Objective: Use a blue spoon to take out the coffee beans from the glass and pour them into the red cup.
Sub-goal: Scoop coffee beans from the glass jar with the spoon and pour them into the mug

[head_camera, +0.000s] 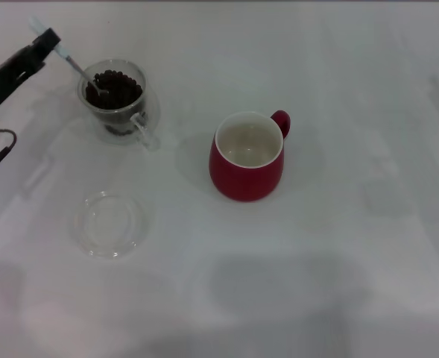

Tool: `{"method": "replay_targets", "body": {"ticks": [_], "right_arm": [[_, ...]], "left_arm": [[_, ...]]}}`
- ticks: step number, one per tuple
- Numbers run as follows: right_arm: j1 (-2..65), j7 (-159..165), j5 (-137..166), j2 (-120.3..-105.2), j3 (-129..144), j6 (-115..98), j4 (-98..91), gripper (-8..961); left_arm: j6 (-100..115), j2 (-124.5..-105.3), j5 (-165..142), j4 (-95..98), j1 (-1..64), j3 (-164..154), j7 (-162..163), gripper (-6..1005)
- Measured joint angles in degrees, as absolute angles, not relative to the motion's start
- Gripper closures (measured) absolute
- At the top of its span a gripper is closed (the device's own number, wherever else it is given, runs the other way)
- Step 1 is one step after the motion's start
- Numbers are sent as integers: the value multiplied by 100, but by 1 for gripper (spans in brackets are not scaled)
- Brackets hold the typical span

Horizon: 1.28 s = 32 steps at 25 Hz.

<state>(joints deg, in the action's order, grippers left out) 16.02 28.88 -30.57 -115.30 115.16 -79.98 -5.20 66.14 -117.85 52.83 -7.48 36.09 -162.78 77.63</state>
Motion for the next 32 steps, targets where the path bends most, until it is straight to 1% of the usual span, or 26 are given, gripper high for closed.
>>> {"method": "replay_targets", "body": {"ticks": [6,11,26,32], "right_arm": [[1590,2943,-3051,-11524,11523,-8008,-527,77],[1587,2944,-3049,-11523,11523,-8008,-518,77],[1552,2944,-3055,-11522,11515,-8007,-474,77],[1547,2944,-3062,-11522,11513,-8005,-485,77]], "left_arm": [[6635,-11746,5267,-766,3471,-16287,8988,871],[6649,-11738,5229,-761,3441,-16286,9346,872],[7430,-11746,5666,-757,3277,-16240,9479,871],[7901,-11732,5488,-720,3343,-16292,9590,871]]}}
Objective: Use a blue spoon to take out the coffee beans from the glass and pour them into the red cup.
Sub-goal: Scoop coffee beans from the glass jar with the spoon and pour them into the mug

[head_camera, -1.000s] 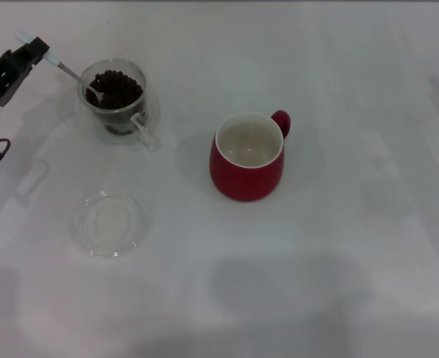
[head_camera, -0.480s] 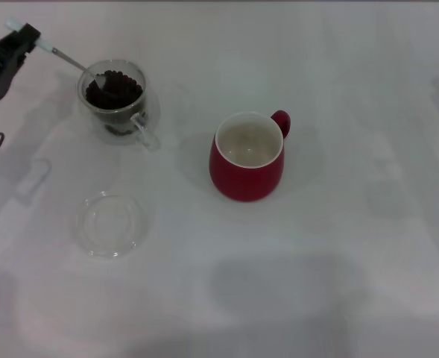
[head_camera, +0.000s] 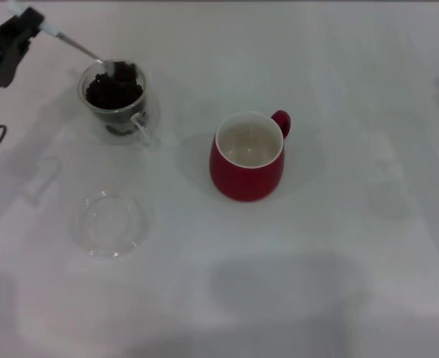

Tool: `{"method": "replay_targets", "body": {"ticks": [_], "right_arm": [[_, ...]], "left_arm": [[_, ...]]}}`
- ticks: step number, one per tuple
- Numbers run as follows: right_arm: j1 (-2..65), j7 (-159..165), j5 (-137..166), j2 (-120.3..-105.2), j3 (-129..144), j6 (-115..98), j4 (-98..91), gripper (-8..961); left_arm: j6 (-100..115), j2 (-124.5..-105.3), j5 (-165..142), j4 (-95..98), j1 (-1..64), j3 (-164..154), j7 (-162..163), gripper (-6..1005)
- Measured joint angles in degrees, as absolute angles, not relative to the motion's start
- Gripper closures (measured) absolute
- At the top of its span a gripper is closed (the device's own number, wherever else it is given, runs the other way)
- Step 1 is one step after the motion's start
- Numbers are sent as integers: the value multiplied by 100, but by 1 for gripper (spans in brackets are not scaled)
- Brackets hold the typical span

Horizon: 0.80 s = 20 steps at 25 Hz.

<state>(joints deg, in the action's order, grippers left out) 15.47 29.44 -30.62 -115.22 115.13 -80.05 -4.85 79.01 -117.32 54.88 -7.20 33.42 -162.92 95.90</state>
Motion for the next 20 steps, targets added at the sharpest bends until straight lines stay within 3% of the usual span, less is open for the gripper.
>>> {"method": "replay_targets", "body": {"ticks": [11,12,20], "right_arm": [[1547,2949,-3058,-11522,11522,-7978,-518,77],[1546,2968,-3058,-11522,11522,-7977,-519,77],[1485,3122,-3058,-11522,11532,-7974,-519,77]], "left_arm": [[8280,-11764,4435,-662,3921,-16296,9731,872],[8224,-11751,3937,-666,4218,-16295,9676,872],[8125,-11743,3397,-708,4782,-16294,8001,872]]}}
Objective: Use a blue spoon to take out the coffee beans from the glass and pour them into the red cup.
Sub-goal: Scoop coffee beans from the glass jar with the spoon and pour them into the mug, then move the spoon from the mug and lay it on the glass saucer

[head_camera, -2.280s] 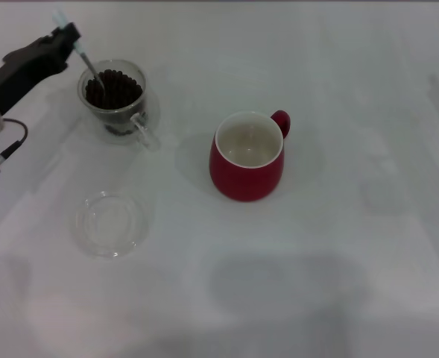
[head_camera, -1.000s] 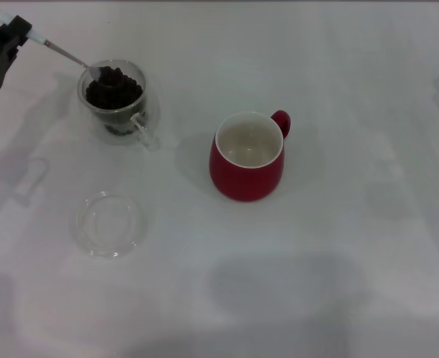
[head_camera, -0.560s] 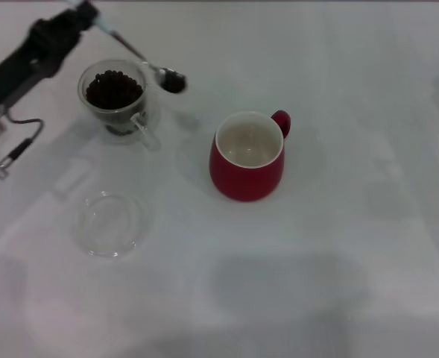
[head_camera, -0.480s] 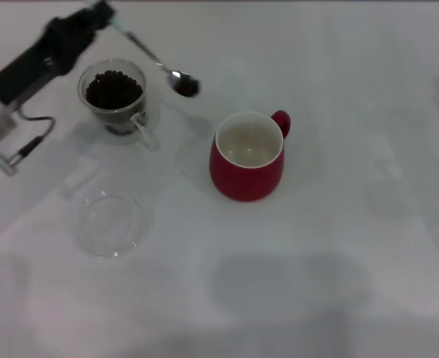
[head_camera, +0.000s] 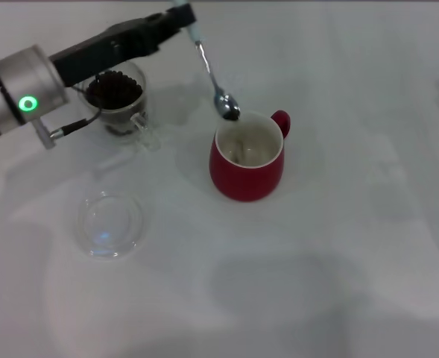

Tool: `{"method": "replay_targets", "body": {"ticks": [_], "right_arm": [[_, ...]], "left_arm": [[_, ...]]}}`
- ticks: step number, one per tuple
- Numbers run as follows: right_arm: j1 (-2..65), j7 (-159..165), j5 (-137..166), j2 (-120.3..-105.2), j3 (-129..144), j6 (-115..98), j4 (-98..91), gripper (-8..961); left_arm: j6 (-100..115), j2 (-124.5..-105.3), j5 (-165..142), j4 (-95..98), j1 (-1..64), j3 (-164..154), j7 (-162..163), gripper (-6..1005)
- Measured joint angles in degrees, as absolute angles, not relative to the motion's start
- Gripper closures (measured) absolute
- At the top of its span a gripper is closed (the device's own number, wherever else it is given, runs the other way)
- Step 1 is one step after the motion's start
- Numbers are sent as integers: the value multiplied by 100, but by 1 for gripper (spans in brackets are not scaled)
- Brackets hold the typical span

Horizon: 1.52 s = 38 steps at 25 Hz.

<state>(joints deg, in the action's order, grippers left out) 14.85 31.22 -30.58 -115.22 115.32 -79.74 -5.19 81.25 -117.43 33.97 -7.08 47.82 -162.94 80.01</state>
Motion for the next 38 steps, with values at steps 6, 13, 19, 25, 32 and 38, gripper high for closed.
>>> {"method": "replay_targets", "body": {"ticks": [6,13,19,25,32,38], "right_arm": [[1457,3199,-3058,-11522,11532,-7969,-519,77],[1457,3200,-3058,-11522,11531,-7971,-520,77],[1496,3199,-3064,-11522,11513,-7948,-528,77],[1569,3169,-3080,-11523,11489,-7942,-528,77],[1612,3136,-3101,-11523,11471,-7935,-527,77],[1650,3128,-3101,-11522,11469,-7928,-527,77]], "left_arm": [[8156,-11791,2868,-653,5090,-16296,6980,872],[8689,-11734,3274,-690,4775,-16240,6242,872],[9600,-11516,4731,-723,3757,-16241,6680,871],[9896,-11447,5437,-999,2536,-16235,8076,871],[9439,-11594,5413,-1186,1756,-16272,8687,871],[8947,-11596,4629,-1200,1927,-16286,8948,871]]}}
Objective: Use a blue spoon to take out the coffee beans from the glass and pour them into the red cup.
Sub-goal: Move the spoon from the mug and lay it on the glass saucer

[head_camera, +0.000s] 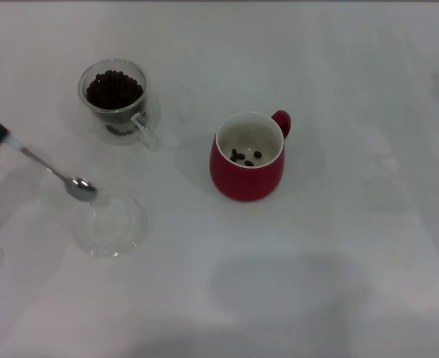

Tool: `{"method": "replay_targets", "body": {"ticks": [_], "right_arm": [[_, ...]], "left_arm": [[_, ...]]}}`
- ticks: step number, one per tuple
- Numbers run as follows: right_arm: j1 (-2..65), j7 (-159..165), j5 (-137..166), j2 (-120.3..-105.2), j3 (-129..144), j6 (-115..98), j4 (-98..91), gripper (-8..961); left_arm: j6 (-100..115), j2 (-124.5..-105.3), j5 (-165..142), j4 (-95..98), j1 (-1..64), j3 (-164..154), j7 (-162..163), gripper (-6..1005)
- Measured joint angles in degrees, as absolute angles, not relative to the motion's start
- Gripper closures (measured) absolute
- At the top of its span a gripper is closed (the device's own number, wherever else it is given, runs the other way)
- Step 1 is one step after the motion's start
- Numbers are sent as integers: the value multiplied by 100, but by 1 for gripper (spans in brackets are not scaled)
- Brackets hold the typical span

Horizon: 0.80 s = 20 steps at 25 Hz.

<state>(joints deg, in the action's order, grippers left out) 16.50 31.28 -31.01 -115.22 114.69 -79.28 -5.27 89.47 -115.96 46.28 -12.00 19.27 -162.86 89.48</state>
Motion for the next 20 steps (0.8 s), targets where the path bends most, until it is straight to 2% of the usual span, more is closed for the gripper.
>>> {"method": "replay_targets", "body": {"ticks": [15,20], "right_arm": [[1629,3128,-3102,-11522,11469,-7928,-527,77],[1640,3129,-3102,-11522,11469,-7928,-526,77]], "left_arm": [[8220,-11711,2788,-1190,2640,-16285,8947,872],[8184,-11755,2760,-1213,2682,-16256,8768,832]]}}
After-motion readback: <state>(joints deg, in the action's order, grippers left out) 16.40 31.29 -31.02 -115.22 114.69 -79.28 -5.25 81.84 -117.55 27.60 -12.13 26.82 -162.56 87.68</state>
